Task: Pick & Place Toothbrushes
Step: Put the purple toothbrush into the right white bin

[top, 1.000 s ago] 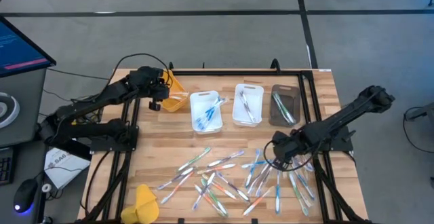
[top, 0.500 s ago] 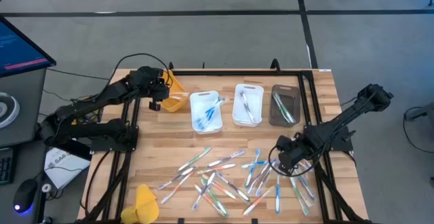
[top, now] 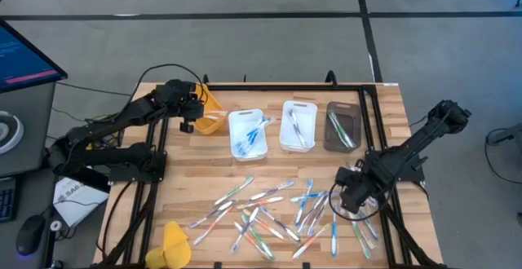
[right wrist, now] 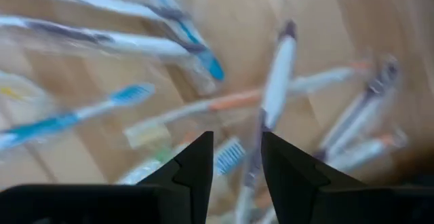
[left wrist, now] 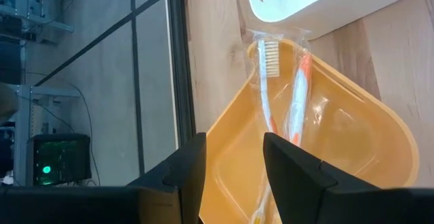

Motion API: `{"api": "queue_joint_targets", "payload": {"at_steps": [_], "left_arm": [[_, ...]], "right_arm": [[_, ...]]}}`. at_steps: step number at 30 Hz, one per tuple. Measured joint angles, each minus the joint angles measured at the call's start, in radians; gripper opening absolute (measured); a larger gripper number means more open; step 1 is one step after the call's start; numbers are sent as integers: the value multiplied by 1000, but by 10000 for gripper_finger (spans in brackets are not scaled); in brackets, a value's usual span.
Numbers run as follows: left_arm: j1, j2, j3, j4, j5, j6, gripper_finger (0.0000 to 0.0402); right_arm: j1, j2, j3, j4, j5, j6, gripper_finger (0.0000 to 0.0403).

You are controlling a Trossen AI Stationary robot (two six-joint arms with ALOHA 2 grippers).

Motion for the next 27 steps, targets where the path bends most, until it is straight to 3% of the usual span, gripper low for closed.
{"api": "queue_joint_targets", "payload": {"at_steps": [9,19,27], "left_arm": [[0,0,0,0,0,0,141],[0,0,0,0,0,0,141],[0,0,0,1,0,0,141]], "right_arm": [[-2,-2,-7,-4,-13,-15,118],[-48,-2,-117,155,-80,-106,118],[-114,-2,-172,157,-128,-129,118]]}}
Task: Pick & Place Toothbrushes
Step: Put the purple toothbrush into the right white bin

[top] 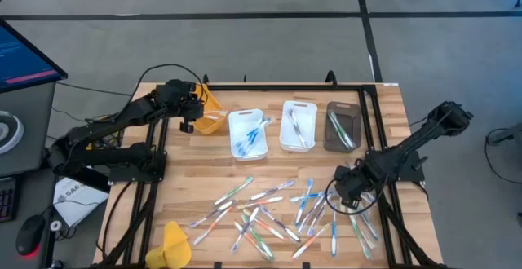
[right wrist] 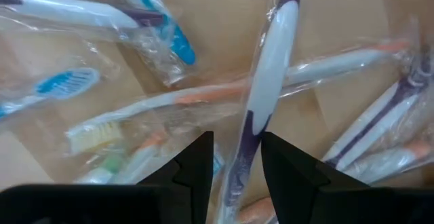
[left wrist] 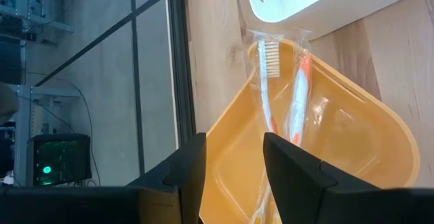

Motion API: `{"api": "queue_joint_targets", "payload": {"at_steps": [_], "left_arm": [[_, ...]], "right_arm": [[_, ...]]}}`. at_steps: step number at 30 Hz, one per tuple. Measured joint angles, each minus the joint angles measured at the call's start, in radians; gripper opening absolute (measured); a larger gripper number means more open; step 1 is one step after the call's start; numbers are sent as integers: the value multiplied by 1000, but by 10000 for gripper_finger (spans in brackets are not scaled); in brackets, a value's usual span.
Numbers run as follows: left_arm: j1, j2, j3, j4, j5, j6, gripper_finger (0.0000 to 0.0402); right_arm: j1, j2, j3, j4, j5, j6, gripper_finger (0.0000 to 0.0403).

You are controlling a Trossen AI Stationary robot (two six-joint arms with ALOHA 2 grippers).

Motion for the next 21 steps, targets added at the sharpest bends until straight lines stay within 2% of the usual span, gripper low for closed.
{"api": "queue_joint_targets", "payload": {"at_steps": [21], "left_arm": [[0,0,0,1,0,0,141]], "right_arm": [[-43,0,-57,78,-2,-59,118]]}}
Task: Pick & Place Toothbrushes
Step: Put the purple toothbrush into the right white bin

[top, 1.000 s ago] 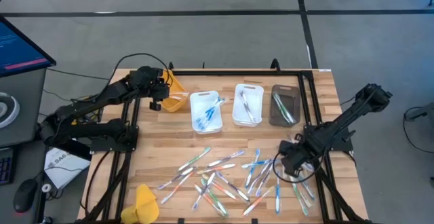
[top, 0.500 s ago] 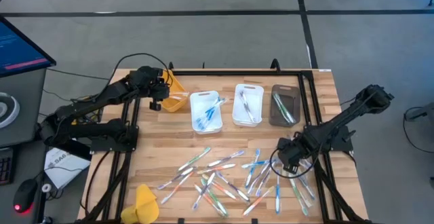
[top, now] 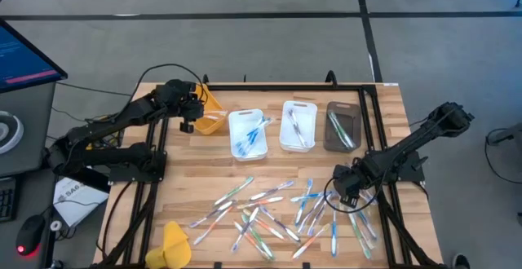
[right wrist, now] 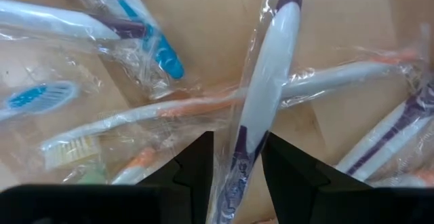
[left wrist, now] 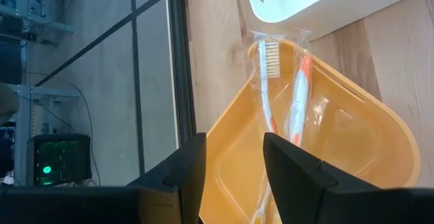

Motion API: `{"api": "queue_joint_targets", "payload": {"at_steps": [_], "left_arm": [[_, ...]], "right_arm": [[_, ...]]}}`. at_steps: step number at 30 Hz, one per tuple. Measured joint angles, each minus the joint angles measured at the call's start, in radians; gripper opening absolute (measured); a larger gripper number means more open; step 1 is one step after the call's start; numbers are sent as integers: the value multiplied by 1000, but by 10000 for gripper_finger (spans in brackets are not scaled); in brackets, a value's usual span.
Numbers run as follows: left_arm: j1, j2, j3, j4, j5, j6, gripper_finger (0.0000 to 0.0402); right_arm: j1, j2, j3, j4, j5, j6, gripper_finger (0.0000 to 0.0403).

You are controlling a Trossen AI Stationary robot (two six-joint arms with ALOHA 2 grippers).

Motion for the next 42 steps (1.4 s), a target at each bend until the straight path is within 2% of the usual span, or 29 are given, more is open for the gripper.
{"api": "queue_joint_targets", "payload": {"at_steps": [10,19,25,31,36,42], "left_arm": [[0,0,0,1,0,0,141],[0,0,0,2,0,0,141],[0,0,0,5,0,0,141],[0,0,0,5,0,0,141],[0,0,0,5,0,-4,141],[6,0,0,5,1,-4,141]], "right_arm": [[-22,0,0,-8,-1,-7,109],[-32,0,1,-9,1,-6,33],[-32,0,1,-7,2,-5,32],[-32,0,1,23,-10,-17,59],[-32,0,1,49,-16,-34,32],[-31,0,1,124,-23,-75,32]]}}
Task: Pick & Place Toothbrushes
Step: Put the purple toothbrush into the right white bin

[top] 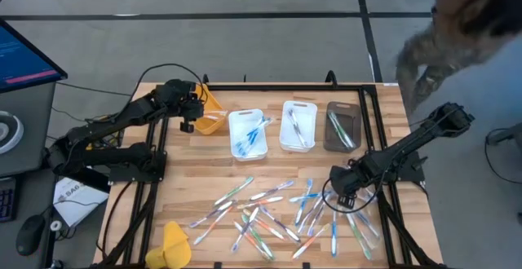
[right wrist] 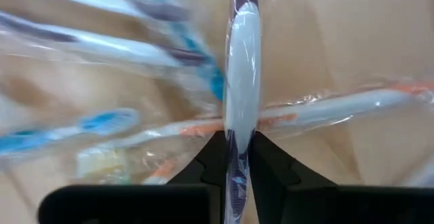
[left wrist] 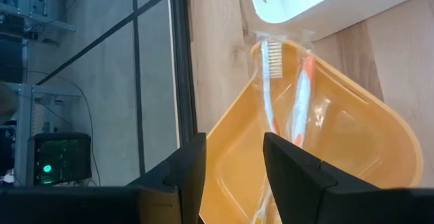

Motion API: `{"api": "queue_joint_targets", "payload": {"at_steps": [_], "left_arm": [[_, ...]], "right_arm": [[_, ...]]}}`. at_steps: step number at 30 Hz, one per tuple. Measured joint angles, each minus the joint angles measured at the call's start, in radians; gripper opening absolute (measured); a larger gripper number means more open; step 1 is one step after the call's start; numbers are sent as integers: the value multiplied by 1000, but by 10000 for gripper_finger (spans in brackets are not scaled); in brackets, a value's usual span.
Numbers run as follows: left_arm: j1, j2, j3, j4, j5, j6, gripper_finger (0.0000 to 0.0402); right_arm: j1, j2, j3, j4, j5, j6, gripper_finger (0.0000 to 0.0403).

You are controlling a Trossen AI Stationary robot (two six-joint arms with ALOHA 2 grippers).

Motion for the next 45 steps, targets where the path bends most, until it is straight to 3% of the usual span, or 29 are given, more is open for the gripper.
{"api": "queue_joint_targets", "payload": {"at_steps": [4,15,22,27,29,38,45], "left_arm": [[1,0,0,3,-1,0,141],[1,0,0,7,0,0,141],[1,0,0,11,0,0,141],[1,0,0,14,0,0,141],[1,0,0,14,0,0,141],[0,0,0,16,-1,-51,141],[-1,0,0,21,-1,-52,141]], "right_arm": [[-14,0,11,65,1,-80,32],[-79,0,148,44,45,-333,41],[-172,0,255,67,167,-593,44],[-311,0,318,90,378,-562,44],[-377,0,346,104,404,-565,42],[-643,25,496,144,291,-587,43],[-749,172,510,185,154,-586,43]]}}
